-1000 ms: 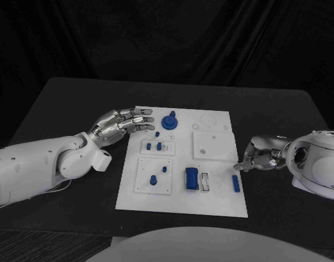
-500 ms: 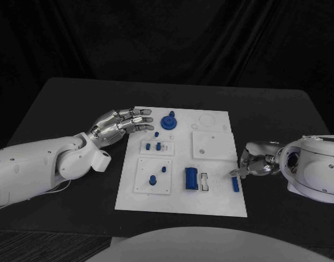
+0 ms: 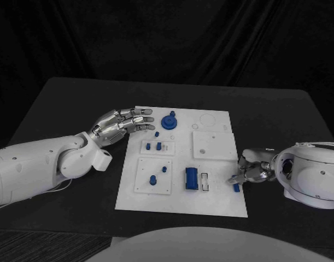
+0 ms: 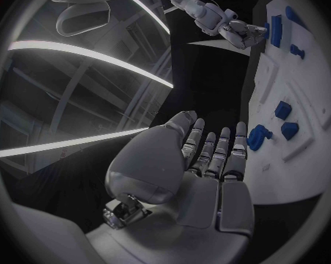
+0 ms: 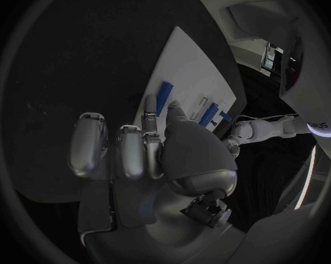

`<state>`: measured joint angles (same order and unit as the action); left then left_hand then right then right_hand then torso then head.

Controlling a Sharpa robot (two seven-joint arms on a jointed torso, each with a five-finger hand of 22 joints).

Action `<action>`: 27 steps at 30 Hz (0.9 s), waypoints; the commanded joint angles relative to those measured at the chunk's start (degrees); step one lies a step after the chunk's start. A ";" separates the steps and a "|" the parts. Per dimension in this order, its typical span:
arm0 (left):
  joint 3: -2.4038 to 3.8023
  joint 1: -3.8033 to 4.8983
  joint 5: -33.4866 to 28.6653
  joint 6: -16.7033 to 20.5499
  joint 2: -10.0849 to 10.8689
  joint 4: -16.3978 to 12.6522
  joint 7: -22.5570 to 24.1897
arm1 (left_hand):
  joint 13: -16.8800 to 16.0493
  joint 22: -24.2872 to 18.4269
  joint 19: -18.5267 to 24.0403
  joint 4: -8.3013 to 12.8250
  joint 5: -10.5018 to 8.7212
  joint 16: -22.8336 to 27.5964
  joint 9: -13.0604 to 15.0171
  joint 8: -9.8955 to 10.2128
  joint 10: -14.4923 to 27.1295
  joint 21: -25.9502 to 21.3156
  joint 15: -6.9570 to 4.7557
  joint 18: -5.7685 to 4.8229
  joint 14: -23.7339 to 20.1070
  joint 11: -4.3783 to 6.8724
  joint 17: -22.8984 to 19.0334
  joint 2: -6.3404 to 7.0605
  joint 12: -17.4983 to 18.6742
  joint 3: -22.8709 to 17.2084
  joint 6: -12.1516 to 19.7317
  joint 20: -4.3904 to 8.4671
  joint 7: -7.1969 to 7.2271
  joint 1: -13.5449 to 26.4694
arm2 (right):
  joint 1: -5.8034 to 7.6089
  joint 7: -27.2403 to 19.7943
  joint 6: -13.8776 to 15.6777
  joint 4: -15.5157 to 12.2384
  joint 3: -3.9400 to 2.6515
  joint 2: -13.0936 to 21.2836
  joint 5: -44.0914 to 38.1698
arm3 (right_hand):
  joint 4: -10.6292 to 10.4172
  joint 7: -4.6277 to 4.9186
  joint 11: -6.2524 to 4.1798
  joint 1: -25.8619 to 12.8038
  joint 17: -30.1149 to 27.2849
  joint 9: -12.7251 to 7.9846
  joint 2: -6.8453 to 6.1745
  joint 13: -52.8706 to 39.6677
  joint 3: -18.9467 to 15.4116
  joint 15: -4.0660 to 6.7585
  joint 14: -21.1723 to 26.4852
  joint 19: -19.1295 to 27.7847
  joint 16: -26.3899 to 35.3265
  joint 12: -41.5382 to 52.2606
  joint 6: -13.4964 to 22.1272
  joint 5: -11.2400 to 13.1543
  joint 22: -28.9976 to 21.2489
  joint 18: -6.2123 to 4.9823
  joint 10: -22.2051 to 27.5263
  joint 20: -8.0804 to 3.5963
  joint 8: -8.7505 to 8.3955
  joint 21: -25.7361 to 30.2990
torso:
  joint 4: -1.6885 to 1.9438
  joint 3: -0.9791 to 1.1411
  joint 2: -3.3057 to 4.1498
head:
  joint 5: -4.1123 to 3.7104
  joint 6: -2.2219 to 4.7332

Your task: Assemble the parts on the task board

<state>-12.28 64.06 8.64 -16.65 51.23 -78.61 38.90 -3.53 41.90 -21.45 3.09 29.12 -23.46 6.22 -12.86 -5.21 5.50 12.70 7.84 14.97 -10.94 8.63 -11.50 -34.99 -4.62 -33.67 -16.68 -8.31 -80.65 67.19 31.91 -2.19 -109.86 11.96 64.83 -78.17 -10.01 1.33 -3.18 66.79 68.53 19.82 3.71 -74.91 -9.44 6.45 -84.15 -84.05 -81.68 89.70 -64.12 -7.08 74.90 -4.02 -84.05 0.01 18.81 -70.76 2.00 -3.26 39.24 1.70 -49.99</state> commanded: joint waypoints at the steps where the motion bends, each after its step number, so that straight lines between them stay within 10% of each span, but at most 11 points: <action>1: 0.05 -0.06 -0.41 -0.90 -0.15 -0.03 2.50 | 0.03 -0.06 -0.38 0.11 0.31 -0.09 -0.07 0.05 -0.26 0.18 0.19 -0.65 0.06 -0.23 -0.10 0.02 0.32 -0.33 -0.30 0.06 -0.10 0.53 | -0.55 1.77 -1.12 0.24 0.01 -0.23 -1.02 | 1.55 0.22 0.42 2.19 -0.26 0.11 -0.18 -15.09 0.58 -0.19 -2.42 0.15 0.29 0.30 1.02 -2.56 9.59 -0.10 -5.95 0.06 -0.76 0.57 | 0.01 -0.01 -0.07 | 0.11 -0.01; 12: 0.04 -0.11 -0.41 -1.12 -0.34 0.12 2.51 | 0.04 -0.07 -0.36 0.12 0.31 -0.05 -0.08 0.08 -0.24 0.18 0.21 -0.67 0.01 -0.26 -0.12 0.02 0.35 -0.38 -0.26 0.06 -0.12 0.56 | -1.31 1.89 -1.90 0.85 0.00 -1.23 -1.78 | 7.10 0.96 1.08 8.55 -1.03 0.74 -0.66 -15.09 3.95 -0.73 -2.28 0.39 0.67 0.30 3.43 -11.48 9.37 -0.26 -5.95 0.60 -3.36 1.52 | -0.02 0.00 -0.08 | 0.19 -0.01; 17: 0.04 -0.14 -0.41 -1.20 -0.41 0.16 2.49 | 0.05 -0.07 -0.35 0.13 0.31 -0.03 -0.09 0.10 -0.22 0.18 0.22 -0.68 -0.02 -0.29 -0.13 0.02 0.42 -0.42 -0.23 0.06 -0.13 0.59 | -1.40 0.52 -0.52 0.83 0.00 -1.31 -1.81 | 11.50 2.81 2.53 12.52 0.22 0.64 -1.15 -15.09 8.85 -1.73 -2.49 0.35 0.09 0.30 7.79 -21.32 9.45 -0.17 -5.95 1.21 -5.54 1.42 | 0.03 0.01 -0.12 | 0.27 -0.01; 18: 0.04 -0.15 -0.41 -1.20 -0.41 0.16 2.48 | 0.05 -0.07 -0.35 0.13 0.31 -0.03 -0.09 0.10 -0.22 0.18 0.22 -0.68 -0.02 -0.29 -0.13 0.02 0.42 -0.42 -0.23 0.06 -0.13 0.59 | -1.41 0.13 -0.07 0.81 0.00 -1.29 -1.72 | 12.58 3.44 2.98 12.16 0.54 0.81 -1.96 -15.09 11.37 -2.22 -2.50 0.33 -0.09 0.30 8.25 -26.64 9.51 -0.15 -5.95 1.55 -5.48 1.27 | 0.02 0.00 -0.11 | 0.31 -0.01; 23: 0.04 -0.17 -0.41 -1.24 -0.40 0.24 2.42 | 0.05 -0.07 -0.35 0.13 0.31 -0.03 -0.09 0.10 -0.22 0.18 0.22 -0.68 -0.02 -0.29 -0.13 0.02 0.42 -0.42 -0.23 0.06 -0.13 0.59 | -1.43 -2.65 3.69 0.48 -0.01 -1.04 0.75 | 15.08 3.79 3.25 6.62 1.50 1.79 -5.00 -15.09 23.23 -2.44 -2.56 0.17 -0.69 0.30 8.66 -35.87 9.72 -0.06 -5.95 2.16 -4.45 0.41 | -0.01 0.02 -0.10 | 0.50 -0.01; 27: 0.04 -0.18 -0.41 -1.21 -0.33 0.23 2.35 | 0.05 -0.07 -0.35 0.13 0.31 -0.03 -0.09 0.10 -0.22 0.18 0.22 -0.68 -0.02 -0.29 -0.13 0.02 0.42 -0.42 -0.23 0.06 -0.13 0.59 | -1.42 -4.80 6.33 -0.13 -0.02 -0.49 5.03 | 16.25 3.77 3.39 3.16 1.87 2.06 -6.07 -15.09 30.22 -2.59 -2.60 0.07 -0.96 0.30 9.03 -37.33 9.83 -0.02 -5.95 2.16 -4.08 -0.23 | -0.01 0.03 -0.07 | 0.67 -0.01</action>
<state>-12.28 63.98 8.64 -17.11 50.94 -78.29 38.90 -3.52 41.91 -21.46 3.24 29.12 -23.46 6.17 -12.86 -5.21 5.50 12.70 7.49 14.97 -10.94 8.59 -11.50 -34.76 -4.78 -33.67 -16.68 -8.31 -80.65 66.20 29.48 0.45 -109.89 11.66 64.28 -77.01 -6.54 6.33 -0.20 70.92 70.34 35.17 -2.44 -74.94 7.23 4.17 -83.94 -83.93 -82.54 89.70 -57.64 -44.16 74.94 -4.02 -83.92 1.75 14.71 -70.60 2.00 -3.25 39.14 2.27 -49.99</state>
